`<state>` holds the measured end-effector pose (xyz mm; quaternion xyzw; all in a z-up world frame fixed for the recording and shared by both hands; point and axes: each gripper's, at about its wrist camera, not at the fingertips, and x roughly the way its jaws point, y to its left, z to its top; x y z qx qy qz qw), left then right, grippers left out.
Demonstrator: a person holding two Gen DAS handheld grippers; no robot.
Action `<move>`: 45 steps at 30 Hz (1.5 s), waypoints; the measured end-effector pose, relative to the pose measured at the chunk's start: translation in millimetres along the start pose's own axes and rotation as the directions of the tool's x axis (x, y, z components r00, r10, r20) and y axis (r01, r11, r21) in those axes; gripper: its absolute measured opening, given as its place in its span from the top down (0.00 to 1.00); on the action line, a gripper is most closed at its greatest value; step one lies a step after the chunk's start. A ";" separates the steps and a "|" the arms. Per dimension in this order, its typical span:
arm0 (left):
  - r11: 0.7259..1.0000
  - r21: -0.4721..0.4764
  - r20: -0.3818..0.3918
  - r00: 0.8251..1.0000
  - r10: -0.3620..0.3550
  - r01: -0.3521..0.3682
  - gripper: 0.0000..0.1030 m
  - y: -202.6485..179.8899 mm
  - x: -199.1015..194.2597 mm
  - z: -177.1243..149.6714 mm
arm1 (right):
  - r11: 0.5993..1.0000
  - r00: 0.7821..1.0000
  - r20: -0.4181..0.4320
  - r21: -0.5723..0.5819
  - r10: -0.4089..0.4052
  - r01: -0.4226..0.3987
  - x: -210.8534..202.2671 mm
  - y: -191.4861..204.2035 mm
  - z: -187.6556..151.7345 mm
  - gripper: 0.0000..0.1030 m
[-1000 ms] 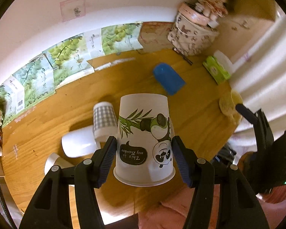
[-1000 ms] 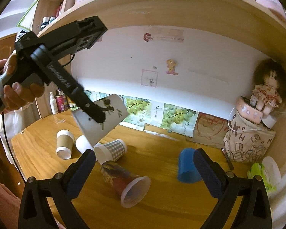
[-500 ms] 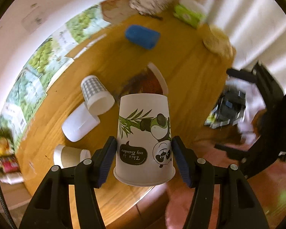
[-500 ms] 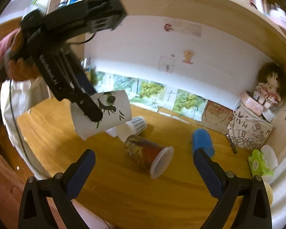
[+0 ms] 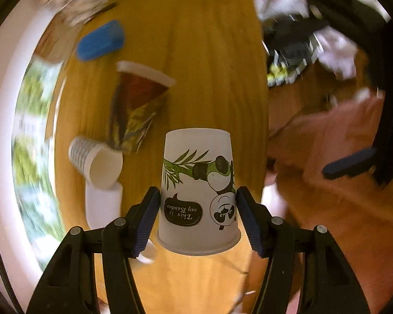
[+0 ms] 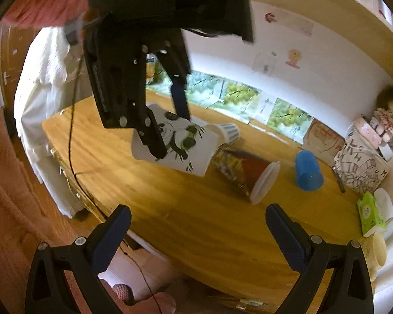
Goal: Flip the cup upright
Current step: 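Rotate the left gripper to turn the panda cup rim-up, then open the left gripper to set the panda cup on the desk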
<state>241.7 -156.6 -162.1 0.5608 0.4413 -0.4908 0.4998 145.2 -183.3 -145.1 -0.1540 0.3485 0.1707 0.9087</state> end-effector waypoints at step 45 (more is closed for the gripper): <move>0.728 0.684 0.059 0.998 0.009 -0.047 0.22 -23.3 46.0 24.2 | 0.990 0.995 -0.085 0.135 0.043 -0.031 46.2 -37.2 -19.5 0.00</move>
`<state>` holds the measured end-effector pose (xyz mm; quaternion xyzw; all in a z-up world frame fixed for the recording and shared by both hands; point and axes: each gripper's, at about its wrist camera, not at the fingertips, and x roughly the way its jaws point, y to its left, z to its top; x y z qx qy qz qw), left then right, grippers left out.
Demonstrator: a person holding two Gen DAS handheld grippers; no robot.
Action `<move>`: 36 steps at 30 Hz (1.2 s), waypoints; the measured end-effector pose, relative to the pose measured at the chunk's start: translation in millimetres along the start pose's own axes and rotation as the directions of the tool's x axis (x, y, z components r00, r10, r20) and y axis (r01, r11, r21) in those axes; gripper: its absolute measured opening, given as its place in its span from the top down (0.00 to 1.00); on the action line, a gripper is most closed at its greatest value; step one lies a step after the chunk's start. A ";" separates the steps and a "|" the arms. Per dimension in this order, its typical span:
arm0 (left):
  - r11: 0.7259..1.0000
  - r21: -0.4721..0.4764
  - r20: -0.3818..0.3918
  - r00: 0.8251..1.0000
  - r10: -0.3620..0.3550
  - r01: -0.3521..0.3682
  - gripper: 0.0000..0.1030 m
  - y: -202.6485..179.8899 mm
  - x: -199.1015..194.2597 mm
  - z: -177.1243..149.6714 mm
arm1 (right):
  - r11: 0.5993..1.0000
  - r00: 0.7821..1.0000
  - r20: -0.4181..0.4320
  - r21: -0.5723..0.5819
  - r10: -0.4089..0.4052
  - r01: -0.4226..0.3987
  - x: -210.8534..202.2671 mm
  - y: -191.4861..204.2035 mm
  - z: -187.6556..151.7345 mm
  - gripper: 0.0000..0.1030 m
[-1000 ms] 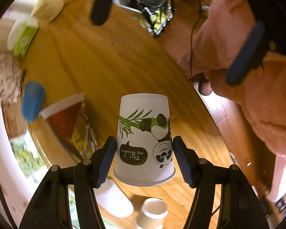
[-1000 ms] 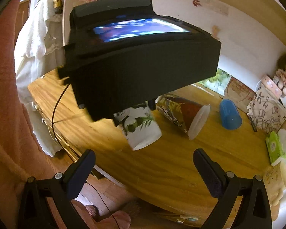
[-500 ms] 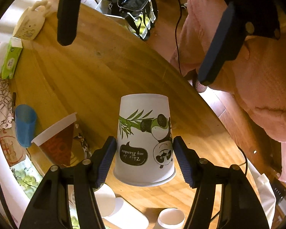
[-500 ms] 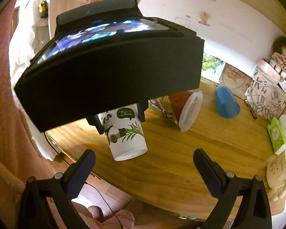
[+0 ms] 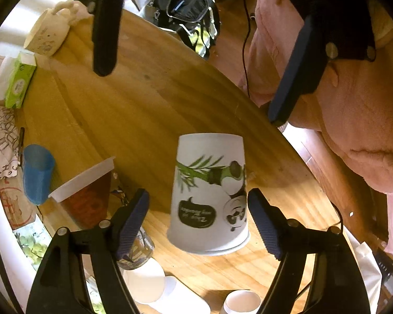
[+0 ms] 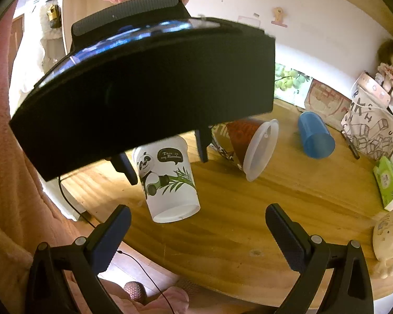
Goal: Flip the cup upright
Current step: 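Open the left gripper to set the panda cup on the desk, then move the right gripper to the upright panda cup and grasp it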
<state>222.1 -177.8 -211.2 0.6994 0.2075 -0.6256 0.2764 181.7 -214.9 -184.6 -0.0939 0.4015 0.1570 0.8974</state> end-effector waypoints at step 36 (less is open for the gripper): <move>0.262 -0.955 -0.076 0.969 0.234 -0.138 0.22 -59.4 -71.6 -50.3 | 0.983 0.977 0.108 -0.019 0.182 -0.181 -1.5 -11.8 51.7 0.00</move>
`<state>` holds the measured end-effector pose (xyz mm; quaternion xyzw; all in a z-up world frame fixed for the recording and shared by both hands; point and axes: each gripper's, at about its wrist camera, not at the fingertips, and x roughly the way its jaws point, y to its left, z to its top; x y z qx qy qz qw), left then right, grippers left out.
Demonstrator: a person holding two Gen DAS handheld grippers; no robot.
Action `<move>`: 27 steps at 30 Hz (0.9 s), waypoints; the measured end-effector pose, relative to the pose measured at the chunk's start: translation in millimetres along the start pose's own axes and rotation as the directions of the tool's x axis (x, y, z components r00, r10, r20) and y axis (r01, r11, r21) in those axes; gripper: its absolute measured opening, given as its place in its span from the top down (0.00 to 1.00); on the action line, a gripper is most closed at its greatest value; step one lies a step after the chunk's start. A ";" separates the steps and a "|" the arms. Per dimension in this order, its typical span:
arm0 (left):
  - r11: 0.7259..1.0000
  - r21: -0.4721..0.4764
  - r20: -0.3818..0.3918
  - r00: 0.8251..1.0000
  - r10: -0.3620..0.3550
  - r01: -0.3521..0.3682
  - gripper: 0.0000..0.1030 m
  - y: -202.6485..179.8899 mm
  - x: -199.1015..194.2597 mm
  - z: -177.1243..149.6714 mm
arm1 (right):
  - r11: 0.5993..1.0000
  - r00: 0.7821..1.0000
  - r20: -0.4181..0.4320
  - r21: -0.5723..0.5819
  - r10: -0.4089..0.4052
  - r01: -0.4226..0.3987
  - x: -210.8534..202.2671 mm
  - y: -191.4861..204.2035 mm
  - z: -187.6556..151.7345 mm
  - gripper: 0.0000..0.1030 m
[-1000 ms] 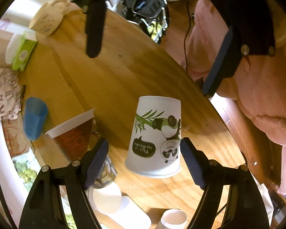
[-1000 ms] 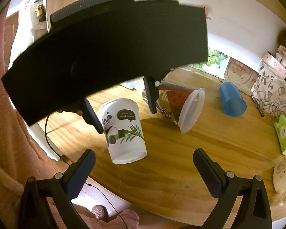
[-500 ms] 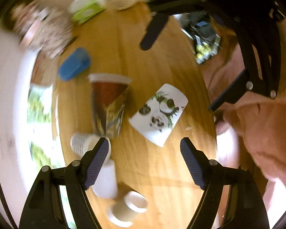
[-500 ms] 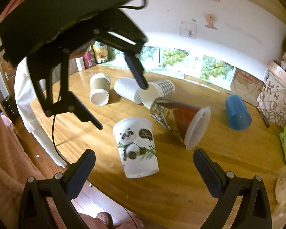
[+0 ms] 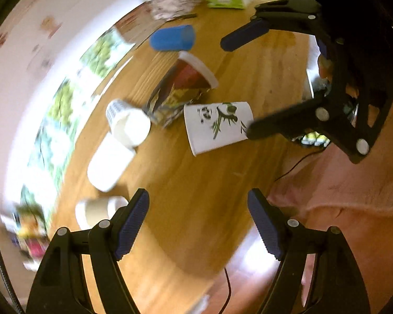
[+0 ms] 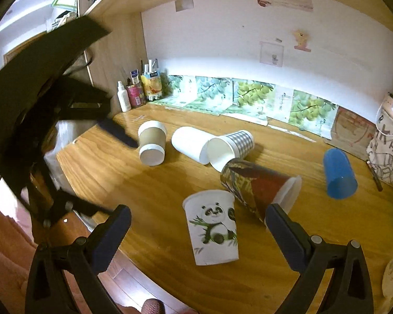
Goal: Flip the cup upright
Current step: 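Move the right gripper to the upright panda cup and grasp it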
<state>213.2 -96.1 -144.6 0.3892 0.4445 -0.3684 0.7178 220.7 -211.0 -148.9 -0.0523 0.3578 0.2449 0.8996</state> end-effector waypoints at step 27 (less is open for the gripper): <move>0.546 -0.838 0.013 1.000 0.021 -0.001 0.22 29.0 -1.4 -63.6 | 0.990 0.968 -0.236 0.130 0.087 -0.057 74.9 -25.7 15.0 0.00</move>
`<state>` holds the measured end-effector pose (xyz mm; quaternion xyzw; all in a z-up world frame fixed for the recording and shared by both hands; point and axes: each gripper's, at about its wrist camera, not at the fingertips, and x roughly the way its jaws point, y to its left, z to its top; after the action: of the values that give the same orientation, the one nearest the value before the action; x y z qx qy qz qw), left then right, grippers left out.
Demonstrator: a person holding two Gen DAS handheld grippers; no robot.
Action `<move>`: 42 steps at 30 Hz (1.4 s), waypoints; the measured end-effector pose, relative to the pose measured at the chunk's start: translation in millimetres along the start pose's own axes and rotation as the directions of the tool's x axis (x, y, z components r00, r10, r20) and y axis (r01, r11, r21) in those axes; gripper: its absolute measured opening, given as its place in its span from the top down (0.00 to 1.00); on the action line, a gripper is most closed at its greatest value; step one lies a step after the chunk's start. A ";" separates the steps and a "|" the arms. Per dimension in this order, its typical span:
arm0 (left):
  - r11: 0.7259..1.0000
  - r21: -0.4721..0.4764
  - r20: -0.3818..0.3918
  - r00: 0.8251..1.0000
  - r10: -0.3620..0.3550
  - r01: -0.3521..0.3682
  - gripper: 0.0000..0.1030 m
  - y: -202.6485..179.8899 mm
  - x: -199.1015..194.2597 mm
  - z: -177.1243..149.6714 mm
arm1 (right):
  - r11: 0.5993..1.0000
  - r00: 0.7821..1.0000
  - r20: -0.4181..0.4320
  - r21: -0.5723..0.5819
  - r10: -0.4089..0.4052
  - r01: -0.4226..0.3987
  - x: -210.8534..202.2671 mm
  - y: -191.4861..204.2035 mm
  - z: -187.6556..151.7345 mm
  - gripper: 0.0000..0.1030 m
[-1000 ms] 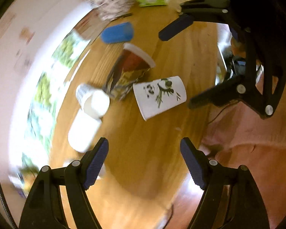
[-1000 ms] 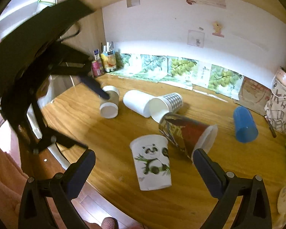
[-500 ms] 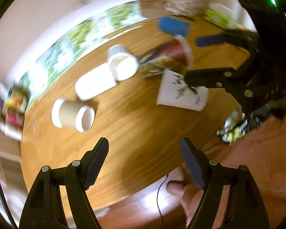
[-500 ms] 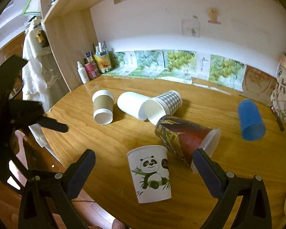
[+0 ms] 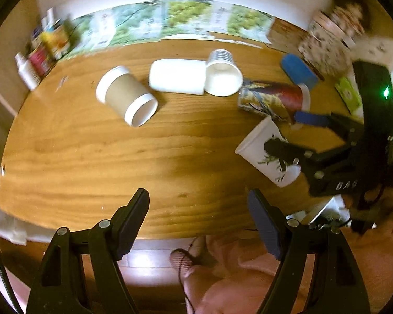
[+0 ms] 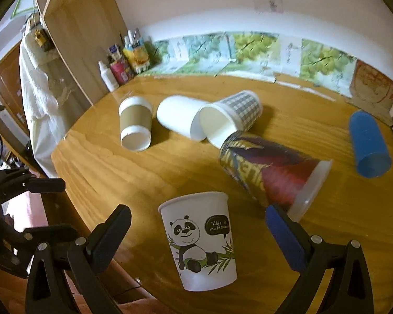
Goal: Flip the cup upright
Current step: 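Move the right gripper to the upright panda cup and grasp it, then lift and carry the panda cup rim-up with the right gripper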
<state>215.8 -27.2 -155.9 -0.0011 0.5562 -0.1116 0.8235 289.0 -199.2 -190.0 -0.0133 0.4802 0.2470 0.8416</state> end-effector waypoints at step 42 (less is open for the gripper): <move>0.955 -0.268 -0.101 0.989 0.105 -0.129 0.22 10.4 17.7 24.0 | 0.975 0.955 -0.208 -0.016 0.213 -0.222 55.4 -14.8 12.0 0.30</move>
<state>246.0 -23.2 -164.2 -0.0771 0.6002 0.0155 0.7960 328.1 -186.8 -231.8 -0.0024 0.5580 0.3448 0.7548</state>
